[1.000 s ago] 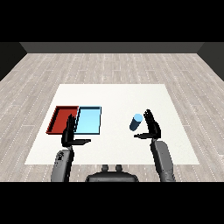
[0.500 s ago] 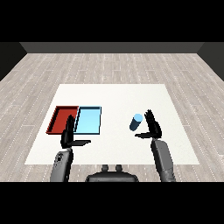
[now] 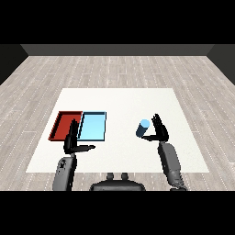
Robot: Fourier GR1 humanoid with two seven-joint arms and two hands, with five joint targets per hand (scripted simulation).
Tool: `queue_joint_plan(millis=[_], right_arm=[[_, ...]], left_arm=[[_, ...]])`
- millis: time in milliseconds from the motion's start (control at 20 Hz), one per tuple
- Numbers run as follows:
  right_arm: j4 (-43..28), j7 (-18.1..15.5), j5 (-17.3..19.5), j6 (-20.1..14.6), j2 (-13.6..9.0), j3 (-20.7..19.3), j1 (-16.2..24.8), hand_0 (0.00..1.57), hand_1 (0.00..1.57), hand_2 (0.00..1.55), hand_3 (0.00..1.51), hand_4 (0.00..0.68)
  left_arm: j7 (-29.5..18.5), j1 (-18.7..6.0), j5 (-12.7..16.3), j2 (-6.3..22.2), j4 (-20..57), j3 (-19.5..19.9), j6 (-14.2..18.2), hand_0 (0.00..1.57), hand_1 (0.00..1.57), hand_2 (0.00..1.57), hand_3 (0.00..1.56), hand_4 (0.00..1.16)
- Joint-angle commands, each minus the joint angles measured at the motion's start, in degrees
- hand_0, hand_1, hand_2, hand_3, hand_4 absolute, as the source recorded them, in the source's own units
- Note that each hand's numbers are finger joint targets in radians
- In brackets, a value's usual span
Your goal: Pick the blue can and put it in the blue box
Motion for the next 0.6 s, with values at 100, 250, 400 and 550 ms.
queue_joint_plan(millis=[100,250,400,550], right_arm=[[11.14,-3.27,0.99,-1.27,-0.57,-1.24,-6.91,0.00,0.00,0.00,0.00,0.000],[11.73,-2.20,-0.36,-1.46,-1.32,-2.47,-6.54,0.00,0.00,0.00,0.00,0.000],[13.91,-2.13,-0.44,-2.92,0.90,-1.66,-8.28,0.00,0.00,0.00,0.00,0.000],[20.14,-5.13,-2.47,1.55,-1.80,-4.03,-9.68,0.00,0.00,0.00,0.00,0.000]], left_arm=[[-1.51,2.60,-0.38,1.13,-1.12,0.88,-0.32,0.00,0.00,0.00,0.00,0.00],[-4.71,-1.06,-0.92,1.12,4.36,2.07,0.26,0.00,0.00,0.00,0.00,0.00],[0.21,0.81,-2.09,-0.19,-0.57,0.12,2.41,0.00,0.00,0.00,0.00,0.00],[-3.95,4.17,0.01,0.04,-0.56,-0.03,-0.95,0.00,0.00,0.00,0.00,0.00]])
